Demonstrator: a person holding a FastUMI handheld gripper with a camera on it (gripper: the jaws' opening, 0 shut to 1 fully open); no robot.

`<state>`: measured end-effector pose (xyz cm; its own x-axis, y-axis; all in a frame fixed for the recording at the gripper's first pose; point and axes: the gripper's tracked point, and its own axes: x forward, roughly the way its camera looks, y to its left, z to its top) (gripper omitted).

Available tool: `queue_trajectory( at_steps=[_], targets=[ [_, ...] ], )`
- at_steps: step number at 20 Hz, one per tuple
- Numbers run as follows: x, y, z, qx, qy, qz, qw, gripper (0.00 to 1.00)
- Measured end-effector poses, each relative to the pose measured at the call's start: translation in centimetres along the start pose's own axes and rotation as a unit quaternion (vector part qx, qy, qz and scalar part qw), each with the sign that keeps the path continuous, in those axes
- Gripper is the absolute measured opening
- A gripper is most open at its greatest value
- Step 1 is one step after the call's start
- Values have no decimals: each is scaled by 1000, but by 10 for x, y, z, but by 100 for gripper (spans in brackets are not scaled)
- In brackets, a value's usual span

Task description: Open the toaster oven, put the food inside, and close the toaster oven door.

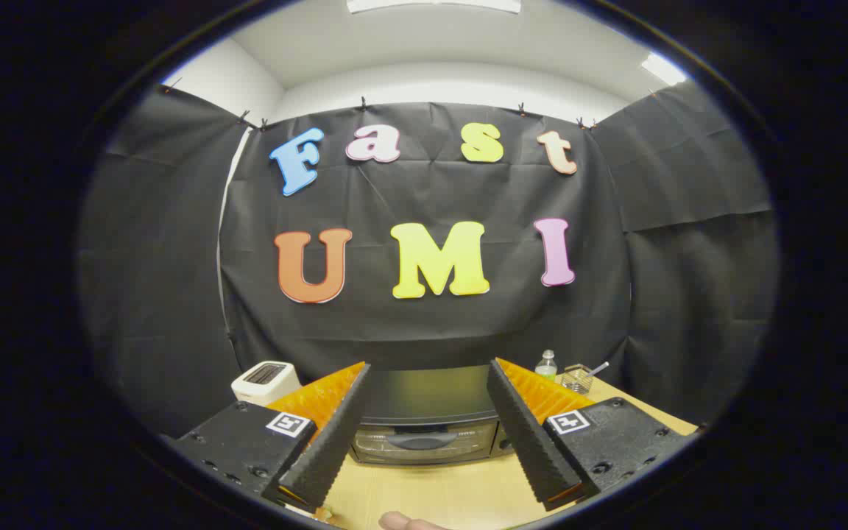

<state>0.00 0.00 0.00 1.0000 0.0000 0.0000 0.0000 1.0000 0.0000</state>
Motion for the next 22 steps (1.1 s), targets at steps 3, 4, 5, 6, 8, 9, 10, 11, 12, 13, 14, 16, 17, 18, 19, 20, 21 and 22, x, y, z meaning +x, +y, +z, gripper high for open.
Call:
queue_trajectory(
  at_steps=[3, 4, 5, 6, 8, 9, 10, 11, 12, 13, 14, 16, 17, 18, 19, 20, 21, 22],
  targets=[
    [-2, 2, 3, -10, -3, 2, 1000, 100],
    [-2, 3, 7, -13, -6, 3, 1000, 100],
    [-4, 4, 8, -16, -7, 4, 1000, 100],
    [-5, 4, 11, -15, -8, 4, 1000, 100],
    [-9, 6, 17, -11, -8, 9, 1000, 100],
    [-10, 5, 22, -9, -12, 9, 1000, 100],
    [-12, 3, 27, -9, -17, 6, 1000, 100],
    [-11, 1, 27, -11, -20, 2, 1000, 100],
    [-10, 1, 27, -13, -19, -1, 1000, 100],
    [-10, 2, 25, -14, -18, -1, 1000, 100],
    [-9, 1, 25, -14, -17, -2, 1000, 100],
    [-5, -1, 28, -16, -19, -7, 1000, 100],
    [-4, -1, 29, -22, -21, -10, 999, 100],
    [-1, -1, 31, -27, -22, -15, 999, 100],
    [1, -1, 32, -30, -23, -16, 999, 100],
    [3, 0, 33, -28, -19, -14, 999, 100],
    [5, 2, 28, -22, -11, -10, 1000, 100],
    [11, 2, 24, -18, -4, -8, 1000, 100]
  ],
)
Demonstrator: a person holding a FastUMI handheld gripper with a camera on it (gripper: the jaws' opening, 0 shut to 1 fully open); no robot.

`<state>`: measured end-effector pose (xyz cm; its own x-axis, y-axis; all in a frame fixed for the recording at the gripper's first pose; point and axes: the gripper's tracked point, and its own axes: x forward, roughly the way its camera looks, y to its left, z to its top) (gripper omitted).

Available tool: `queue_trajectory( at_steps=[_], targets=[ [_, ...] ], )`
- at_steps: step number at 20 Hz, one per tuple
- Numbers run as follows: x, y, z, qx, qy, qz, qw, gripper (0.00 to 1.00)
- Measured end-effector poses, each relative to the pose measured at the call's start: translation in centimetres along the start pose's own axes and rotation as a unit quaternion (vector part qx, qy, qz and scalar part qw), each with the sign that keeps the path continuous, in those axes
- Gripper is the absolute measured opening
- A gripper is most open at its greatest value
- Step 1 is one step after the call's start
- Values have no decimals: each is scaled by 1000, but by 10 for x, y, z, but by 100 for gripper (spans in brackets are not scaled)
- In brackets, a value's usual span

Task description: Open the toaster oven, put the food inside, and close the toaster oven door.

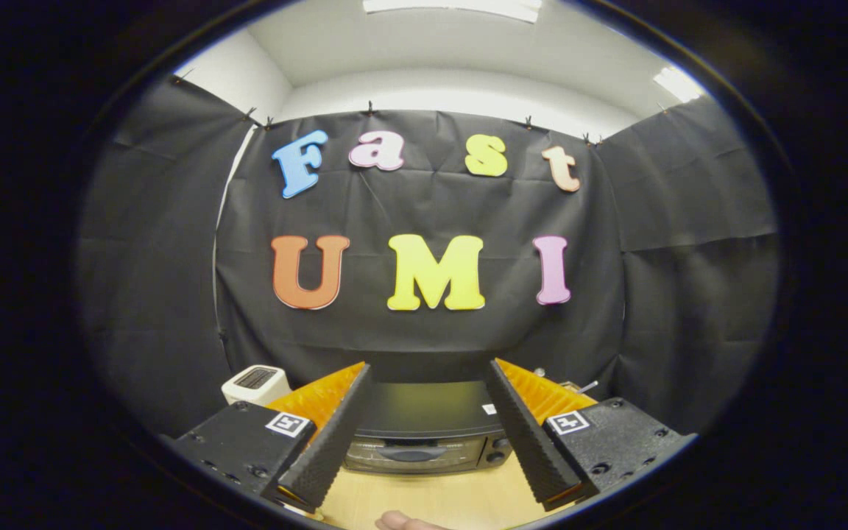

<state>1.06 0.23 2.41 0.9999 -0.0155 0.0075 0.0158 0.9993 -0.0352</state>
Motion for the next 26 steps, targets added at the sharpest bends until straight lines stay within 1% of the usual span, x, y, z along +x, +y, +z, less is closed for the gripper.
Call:
queue_trajectory(
  at_steps=[4, 7, 9, 11, 13, 14, 16, 19, 22, 24, 26],
  targets=[
    [27, -7, -36, 4, 50, -2, 999, 100],
    [52, 1, -80, -5, 101, 18, 995, 100],
    [67, 9, -105, -15, 122, 33, 992, 100],
    [81, 12, -128, -23, 142, 34, 989, 100],
    [93, 19, -151, -8, 170, 38, 985, 100],
    [99, 19, -163, -4, 186, 33, 982, 100],
    [109, 10, -186, -6, 212, 7, 977, 100],
    [122, 16, -206, 5, 227, 18, 974, 100],
    [130, 5, -222, 10, 245, -1, 969, 100],
    [138, 1, -223, 4, 232, -1, 973, 100],
    [137, 0, -224, 8, 219, 13, 976, 100]
  ],
)
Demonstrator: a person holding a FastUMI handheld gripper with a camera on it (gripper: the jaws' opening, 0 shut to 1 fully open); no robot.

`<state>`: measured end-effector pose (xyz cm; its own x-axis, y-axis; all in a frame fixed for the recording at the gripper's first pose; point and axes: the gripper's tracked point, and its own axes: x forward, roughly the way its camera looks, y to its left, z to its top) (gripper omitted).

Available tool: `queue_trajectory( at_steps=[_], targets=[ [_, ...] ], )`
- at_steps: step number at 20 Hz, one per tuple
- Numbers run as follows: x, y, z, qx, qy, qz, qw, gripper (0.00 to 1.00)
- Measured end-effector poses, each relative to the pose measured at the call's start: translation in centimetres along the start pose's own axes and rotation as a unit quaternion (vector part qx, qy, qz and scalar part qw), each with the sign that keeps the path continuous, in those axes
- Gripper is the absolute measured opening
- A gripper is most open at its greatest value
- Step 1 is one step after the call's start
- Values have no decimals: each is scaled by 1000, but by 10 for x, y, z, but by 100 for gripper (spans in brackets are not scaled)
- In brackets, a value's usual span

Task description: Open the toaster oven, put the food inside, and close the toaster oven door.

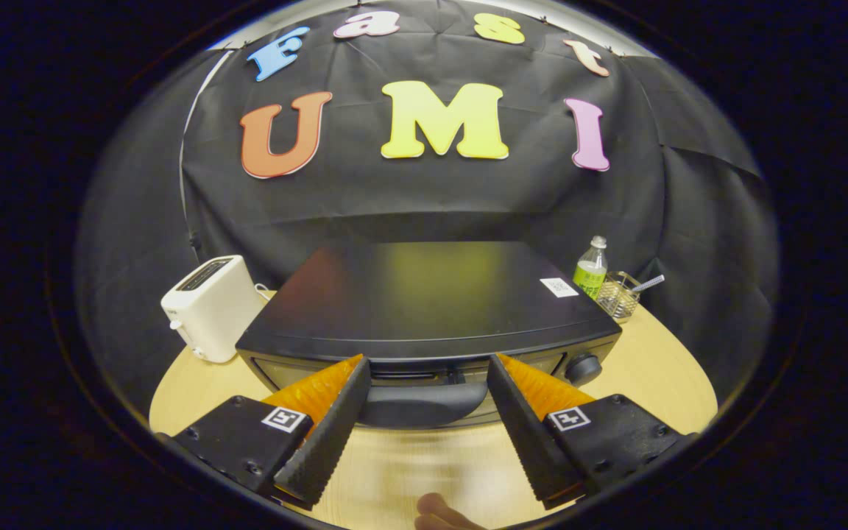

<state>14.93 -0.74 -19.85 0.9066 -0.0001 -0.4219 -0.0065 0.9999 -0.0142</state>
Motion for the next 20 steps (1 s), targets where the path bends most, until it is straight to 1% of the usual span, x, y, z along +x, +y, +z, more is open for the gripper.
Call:
queue_trajectory(
  at_steps=[3, 8, 11, 17, 20],
  targets=[
    [-5, -1, -10, 6, 6, 13, 1000, 100],
    [-26, -2, -32, 7, 34, 22, 999, 100],
    [-40, -4, -48, 10, 34, 26, 999, 100],
    [-60, -7, -90, -4, 13, 12, 1000, 100],
    [-65, -9, -118, 12, 11, 9, 1000, 100]
  ],
)
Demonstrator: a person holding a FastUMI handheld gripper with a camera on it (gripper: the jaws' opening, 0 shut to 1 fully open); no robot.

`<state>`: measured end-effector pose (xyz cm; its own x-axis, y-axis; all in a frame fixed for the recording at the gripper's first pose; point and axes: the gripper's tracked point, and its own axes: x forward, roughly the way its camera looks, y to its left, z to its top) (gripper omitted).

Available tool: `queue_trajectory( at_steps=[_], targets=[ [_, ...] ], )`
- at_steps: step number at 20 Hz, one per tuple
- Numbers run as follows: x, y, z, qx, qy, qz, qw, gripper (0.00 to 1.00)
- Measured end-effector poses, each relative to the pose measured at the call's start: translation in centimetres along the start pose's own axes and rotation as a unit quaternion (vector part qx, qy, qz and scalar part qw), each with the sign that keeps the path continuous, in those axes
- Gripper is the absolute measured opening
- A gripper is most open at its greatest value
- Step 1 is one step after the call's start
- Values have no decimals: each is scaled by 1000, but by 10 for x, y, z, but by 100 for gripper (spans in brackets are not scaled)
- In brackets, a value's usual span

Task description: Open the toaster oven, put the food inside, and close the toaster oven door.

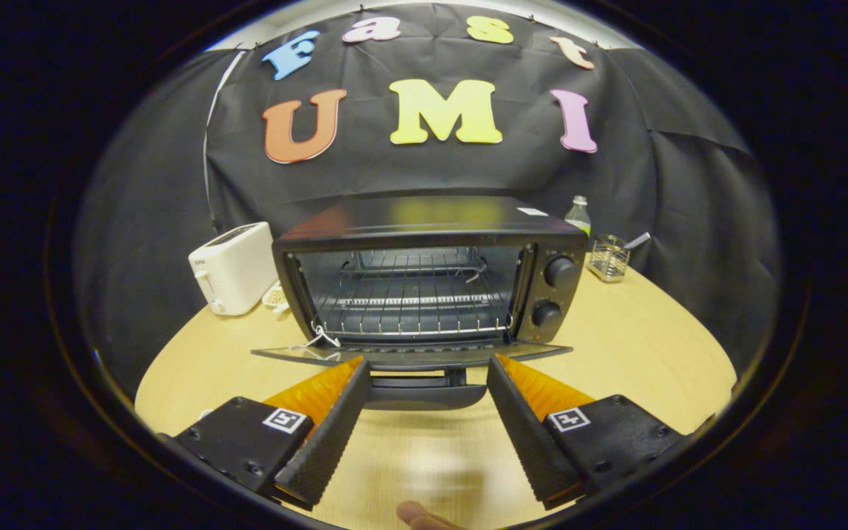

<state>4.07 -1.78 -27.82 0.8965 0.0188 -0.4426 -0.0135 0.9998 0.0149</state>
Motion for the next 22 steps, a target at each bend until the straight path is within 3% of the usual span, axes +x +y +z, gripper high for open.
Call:
queue_trajectory(
  at_steps=[5, 10, 11, 14, 20, 22],
  targets=[
    [1, -2, -34, 13, 3, 1, 1000, 100],
    [8, -6, -79, 50, 84, -2, 995, 100],
    [11, -3, -73, 49, 67, 6, 996, 100],
    [-2, 12, -64, 39, 82, 45, 995, 100],
    [-45, 54, -52, 65, 151, 145, 976, 100],
    [-61, 75, -58, 94, 190, 189, 959, 98]
  ],
)
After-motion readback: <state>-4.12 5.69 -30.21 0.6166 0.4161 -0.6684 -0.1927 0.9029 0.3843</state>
